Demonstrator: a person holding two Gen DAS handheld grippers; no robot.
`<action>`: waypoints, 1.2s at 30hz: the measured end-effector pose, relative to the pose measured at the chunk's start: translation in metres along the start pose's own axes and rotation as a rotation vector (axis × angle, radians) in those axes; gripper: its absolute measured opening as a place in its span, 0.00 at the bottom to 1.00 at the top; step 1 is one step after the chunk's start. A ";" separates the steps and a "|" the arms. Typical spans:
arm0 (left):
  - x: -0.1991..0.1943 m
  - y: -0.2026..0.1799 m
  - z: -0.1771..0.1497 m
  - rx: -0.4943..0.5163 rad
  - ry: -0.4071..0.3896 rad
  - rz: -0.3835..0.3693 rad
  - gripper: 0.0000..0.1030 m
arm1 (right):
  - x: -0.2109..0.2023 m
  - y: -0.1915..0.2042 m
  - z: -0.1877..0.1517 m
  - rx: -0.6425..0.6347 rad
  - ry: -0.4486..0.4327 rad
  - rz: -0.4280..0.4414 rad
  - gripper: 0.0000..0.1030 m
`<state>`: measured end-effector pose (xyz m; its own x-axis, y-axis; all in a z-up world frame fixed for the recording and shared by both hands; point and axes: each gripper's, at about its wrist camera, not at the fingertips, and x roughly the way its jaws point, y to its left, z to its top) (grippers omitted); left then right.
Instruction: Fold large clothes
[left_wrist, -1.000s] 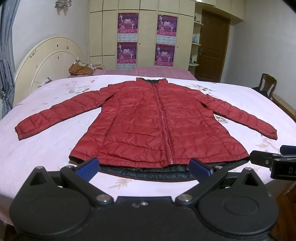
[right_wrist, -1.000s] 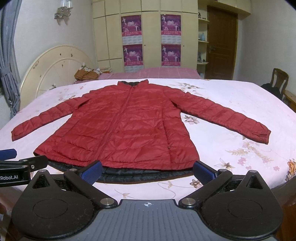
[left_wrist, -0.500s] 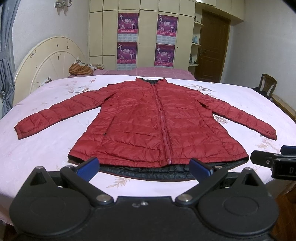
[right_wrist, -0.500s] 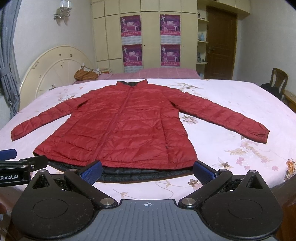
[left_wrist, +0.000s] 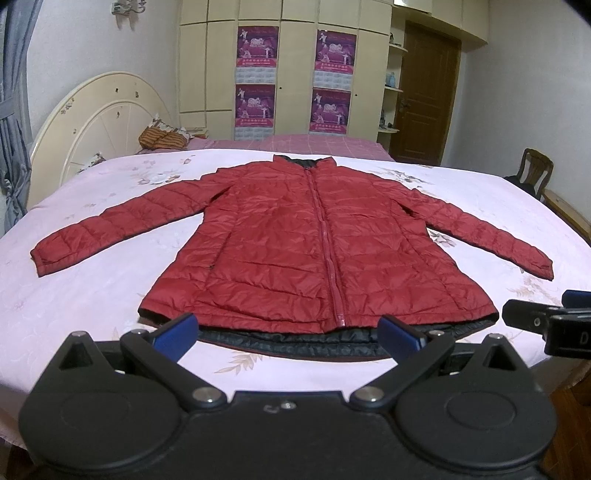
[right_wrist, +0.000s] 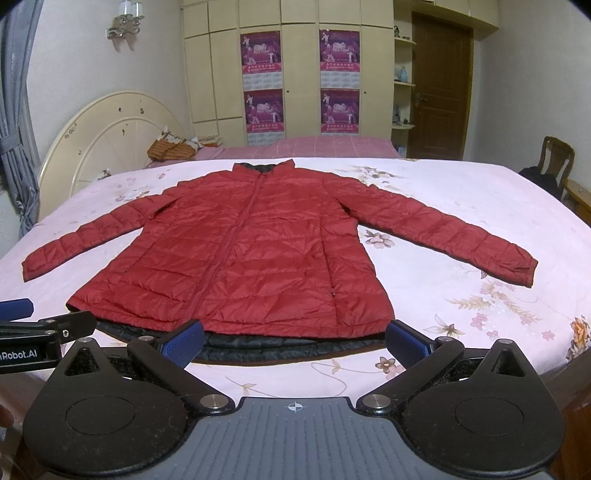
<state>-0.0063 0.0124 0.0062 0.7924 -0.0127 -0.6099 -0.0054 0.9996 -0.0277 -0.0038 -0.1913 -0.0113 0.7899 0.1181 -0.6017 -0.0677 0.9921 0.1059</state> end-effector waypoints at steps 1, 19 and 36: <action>-0.001 -0.001 0.000 -0.001 0.000 0.000 1.00 | 0.000 0.000 0.000 -0.001 0.000 0.000 1.00; -0.002 -0.001 0.000 -0.003 -0.001 0.000 1.00 | -0.002 0.001 0.001 -0.004 0.000 -0.003 1.00; -0.002 0.000 0.000 -0.006 0.001 0.001 1.00 | -0.002 0.001 0.001 -0.004 -0.001 -0.005 1.00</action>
<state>-0.0083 0.0121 0.0072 0.7919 -0.0114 -0.6105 -0.0102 0.9994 -0.0320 -0.0046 -0.1902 -0.0094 0.7905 0.1135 -0.6018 -0.0667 0.9928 0.0996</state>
